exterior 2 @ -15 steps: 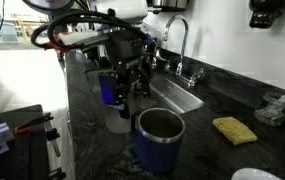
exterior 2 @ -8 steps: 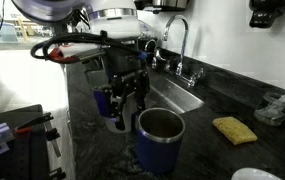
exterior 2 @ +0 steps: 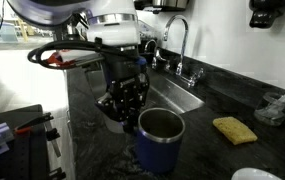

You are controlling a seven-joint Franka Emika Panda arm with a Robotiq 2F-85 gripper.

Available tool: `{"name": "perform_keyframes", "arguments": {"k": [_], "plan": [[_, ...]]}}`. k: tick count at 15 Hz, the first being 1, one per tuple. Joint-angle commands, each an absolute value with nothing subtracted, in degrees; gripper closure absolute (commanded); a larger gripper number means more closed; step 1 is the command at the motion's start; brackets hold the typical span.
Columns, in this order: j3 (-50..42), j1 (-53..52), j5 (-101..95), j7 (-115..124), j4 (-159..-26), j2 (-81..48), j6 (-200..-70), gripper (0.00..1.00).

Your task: Turn off the faucet of the sink. Pick up the blue cup and slightly move it forward.

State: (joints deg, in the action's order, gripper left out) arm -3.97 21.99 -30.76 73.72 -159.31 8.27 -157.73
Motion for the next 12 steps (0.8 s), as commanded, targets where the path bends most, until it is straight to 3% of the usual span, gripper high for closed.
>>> {"name": "perform_keyframes", "arguments": {"k": [1,12], "plan": [[-4.7,21.9,-32.3,75.2,-158.7,7.1,-158.3,0.99],[-5.3,20.5,-30.1,75.9,-150.8,2.8,-156.6,0.96]]}}
